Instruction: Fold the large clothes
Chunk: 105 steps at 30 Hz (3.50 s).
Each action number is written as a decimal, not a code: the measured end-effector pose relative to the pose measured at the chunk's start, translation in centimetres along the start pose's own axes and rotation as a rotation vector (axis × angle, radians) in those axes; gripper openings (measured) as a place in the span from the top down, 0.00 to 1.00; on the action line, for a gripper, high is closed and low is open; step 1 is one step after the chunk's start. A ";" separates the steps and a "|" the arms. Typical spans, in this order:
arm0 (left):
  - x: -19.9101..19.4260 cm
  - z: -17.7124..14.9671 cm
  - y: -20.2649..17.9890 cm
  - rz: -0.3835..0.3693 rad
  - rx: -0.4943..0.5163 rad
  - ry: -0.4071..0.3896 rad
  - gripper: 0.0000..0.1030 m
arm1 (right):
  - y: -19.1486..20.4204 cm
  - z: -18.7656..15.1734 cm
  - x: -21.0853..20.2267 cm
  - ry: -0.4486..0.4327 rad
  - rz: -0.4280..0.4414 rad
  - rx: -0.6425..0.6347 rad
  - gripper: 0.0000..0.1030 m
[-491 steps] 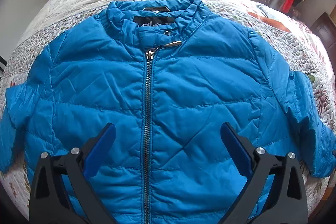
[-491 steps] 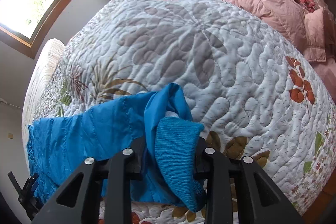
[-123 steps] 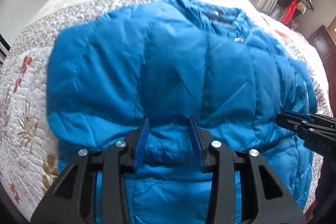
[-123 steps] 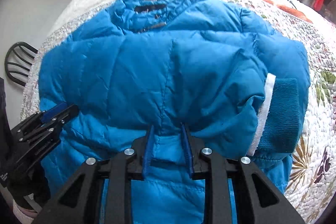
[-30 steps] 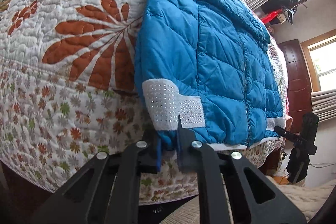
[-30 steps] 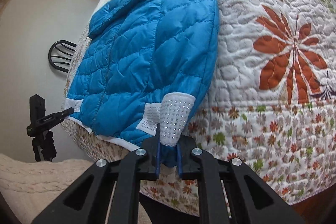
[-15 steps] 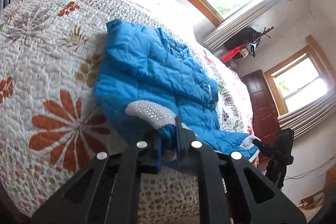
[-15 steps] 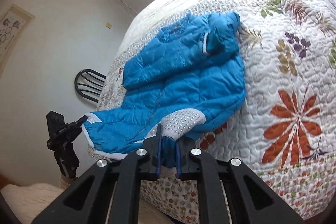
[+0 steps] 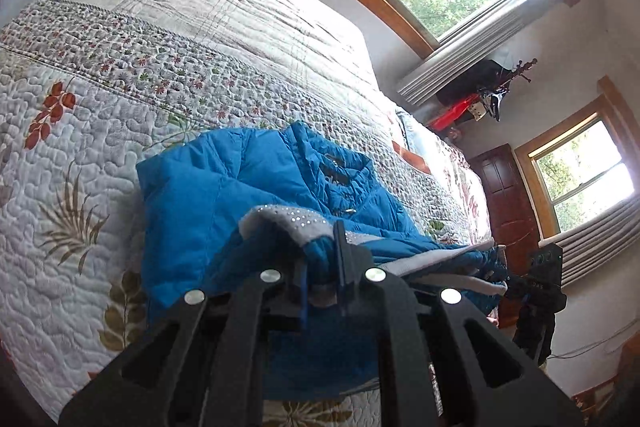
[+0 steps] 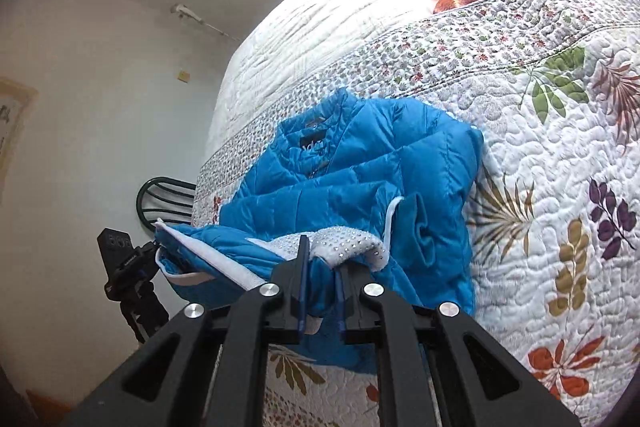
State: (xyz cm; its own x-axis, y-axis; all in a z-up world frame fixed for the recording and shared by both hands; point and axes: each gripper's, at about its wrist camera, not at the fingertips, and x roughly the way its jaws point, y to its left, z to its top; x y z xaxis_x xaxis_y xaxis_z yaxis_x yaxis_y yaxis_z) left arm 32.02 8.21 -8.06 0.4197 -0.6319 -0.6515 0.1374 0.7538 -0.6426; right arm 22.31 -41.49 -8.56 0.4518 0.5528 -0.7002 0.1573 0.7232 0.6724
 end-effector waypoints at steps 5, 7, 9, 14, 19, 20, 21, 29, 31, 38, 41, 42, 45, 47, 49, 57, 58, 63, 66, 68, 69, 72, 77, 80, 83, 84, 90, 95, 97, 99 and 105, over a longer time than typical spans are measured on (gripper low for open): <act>5.0 3.4 1.6 0.067 -0.028 0.036 0.91 | -2.3 5.1 3.8 0.031 -0.008 0.074 0.90; 7.0 4.5 2.7 0.091 -0.048 0.057 0.91 | -3.4 6.8 5.1 0.044 -0.018 0.103 0.90; 9.1 5.3 3.8 0.116 -0.071 0.087 0.91 | -4.5 8.2 6.4 0.057 -0.026 0.123 0.90; 13.4 6.4 5.8 0.175 -0.090 0.135 0.91 | -6.6 10.6 9.6 0.087 -0.043 0.167 0.90; 15.5 6.8 7.0 0.182 -0.113 0.164 0.91 | -8.4 11.6 11.6 0.103 -0.062 0.206 0.90; 15.8 6.9 7.2 0.182 -0.115 0.167 0.90 | -8.6 11.6 11.9 0.107 -0.072 0.209 0.90; 16.0 6.8 7.3 0.183 -0.117 0.172 0.88 | -8.7 11.6 12.1 0.109 -0.080 0.207 0.90; 13.2 7.2 6.5 0.108 -0.118 0.198 0.76 | -7.2 11.1 10.4 0.090 -0.047 0.153 0.69; 11.4 7.3 6.3 0.066 -0.117 0.182 0.61 | -6.6 10.7 9.1 0.064 -0.040 0.123 0.47; 7.7 6.2 6.5 0.210 -0.012 0.101 0.53 | -5.2 9.0 7.6 0.069 -0.124 0.004 0.43; 9.2 5.3 6.9 0.295 0.051 0.145 0.53 | -5.3 8.5 9.3 0.099 -0.188 -0.027 0.42; 9.8 5.0 6.7 0.305 0.071 0.155 0.53 | -5.3 8.4 9.8 0.108 -0.195 -0.033 0.42; 11.4 4.5 6.0 0.318 0.118 0.157 0.53 | -4.9 8.3 11.4 0.114 -0.264 -0.081 0.53; 12.1 4.3 5.2 0.342 0.131 0.158 0.64 | -4.1 8.3 12.0 0.115 -0.318 -0.121 0.76; 12.2 4.3 4.3 0.344 0.153 0.144 0.86 | -3.5 8.4 11.6 0.098 -0.333 -0.150 0.87; 9.0 6.8 2.6 0.290 0.123 -0.044 0.92 | -2.6 10.5 8.0 -0.007 -0.265 -0.130 0.89; 9.6 7.1 2.9 0.307 0.111 -0.037 0.92 | -3.2 10.8 8.2 -0.005 -0.262 -0.103 0.89; 14.6 6.7 6.6 0.414 0.076 0.070 0.90 | -6.4 11.5 12.2 0.052 -0.310 0.000 0.89; 15.4 6.7 7.9 0.385 0.030 0.098 0.87 | -8.0 10.9 13.3 0.056 -0.294 0.046 0.87; 15.7 7.0 8.4 0.377 0.002 0.123 0.85 | -8.4 10.7 13.7 0.055 -0.294 0.059 0.86; 15.8 7.2 8.5 0.375 -0.010 0.133 0.85 | -8.5 10.6 13.8 0.057 -0.293 0.069 0.85; 15.1 7.8 8.6 0.370 -0.068 0.152 0.80 | -8.2 10.6 13.3 0.055 -0.299 0.077 0.78; 10.1 6.7 7.8 0.277 -0.095 0.134 0.69 | -5.9 8.6 9.4 0.022 -0.352 -0.049 0.60; 7.7 4.2 7.0 0.304 -0.026 0.129 0.63 | -5.2 6.1 7.5 0.030 -0.327 -0.092 0.60; 6.3 1.3 6.7 0.319 0.007 0.140 0.62 | -4.6 3.5 6.7 0.052 -0.309 -0.128 0.60; 6.0 0.3 6.7 0.317 0.010 0.140 0.63 | -4.6 2.7 6.6 0.059 -0.304 -0.134 0.60; 6.9 -2.7 6.4 0.434 0.087 0.116 0.66 | -5.2 0.7 7.4 0.058 -0.407 -0.118 0.76; 8.8 -3.8 7.2 0.477 0.126 0.118 0.64 | -8.1 0.4 10.4 0.088 -0.412 -0.043 0.70; 8.8 -3.8 7.4 0.471 0.113 0.117 0.64 | -8.0 0.3 10.7 0.078 -0.427 -0.051 0.70; 8.7 -3.5 7.5 0.469 0.110 0.125 0.64 | -7.6 0.3 10.9 0.075 -0.452 -0.057 0.70; 3.9 -3.1 4.6 0.567 0.077 -0.009 0.68 | -1.8 -1.8 7.2 -0.089 -0.645 -0.164 0.70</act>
State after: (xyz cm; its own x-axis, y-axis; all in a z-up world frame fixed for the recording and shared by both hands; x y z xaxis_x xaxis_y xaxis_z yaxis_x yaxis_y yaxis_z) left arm 31.51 8.62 -14.82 0.4545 -0.1236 -0.8821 -0.0465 0.9857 -0.1621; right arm 23.72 -38.03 -15.25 0.3836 -0.0420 -0.9226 0.2875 0.9547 0.0761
